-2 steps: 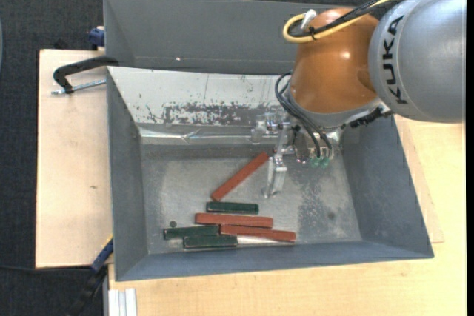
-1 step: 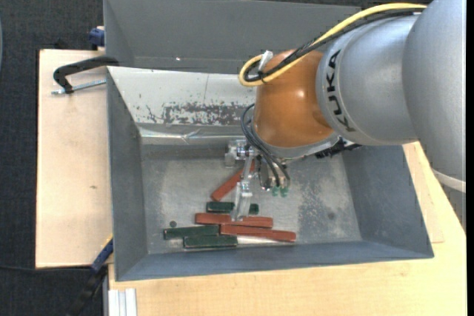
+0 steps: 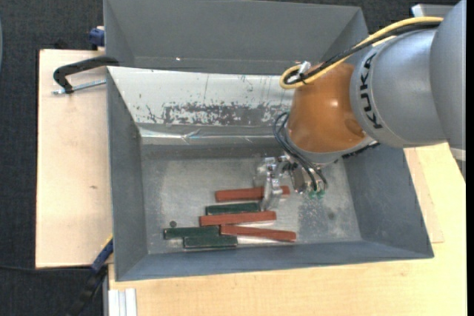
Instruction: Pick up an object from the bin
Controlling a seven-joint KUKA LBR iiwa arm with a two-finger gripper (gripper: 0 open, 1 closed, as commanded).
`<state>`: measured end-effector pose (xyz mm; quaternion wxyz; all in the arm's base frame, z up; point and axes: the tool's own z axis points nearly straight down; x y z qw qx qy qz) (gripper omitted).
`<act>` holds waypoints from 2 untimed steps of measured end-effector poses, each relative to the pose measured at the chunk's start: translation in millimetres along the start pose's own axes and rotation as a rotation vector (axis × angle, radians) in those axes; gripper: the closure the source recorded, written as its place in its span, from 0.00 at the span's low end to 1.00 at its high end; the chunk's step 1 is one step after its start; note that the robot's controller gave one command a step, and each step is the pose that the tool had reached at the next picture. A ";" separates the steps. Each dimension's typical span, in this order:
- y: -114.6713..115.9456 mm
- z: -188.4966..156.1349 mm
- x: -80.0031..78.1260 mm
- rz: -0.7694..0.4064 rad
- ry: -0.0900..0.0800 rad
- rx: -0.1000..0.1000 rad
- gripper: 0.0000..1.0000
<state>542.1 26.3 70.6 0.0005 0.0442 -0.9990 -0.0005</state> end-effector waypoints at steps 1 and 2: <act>0.0 0.0 0.0 0.000 0.000 0.000 1.00; 17.3 -206.8 0.4 -0.018 -0.009 0.000 1.00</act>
Offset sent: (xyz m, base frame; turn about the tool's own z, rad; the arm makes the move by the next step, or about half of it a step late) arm -0.0031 0.0166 0.2058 -0.0180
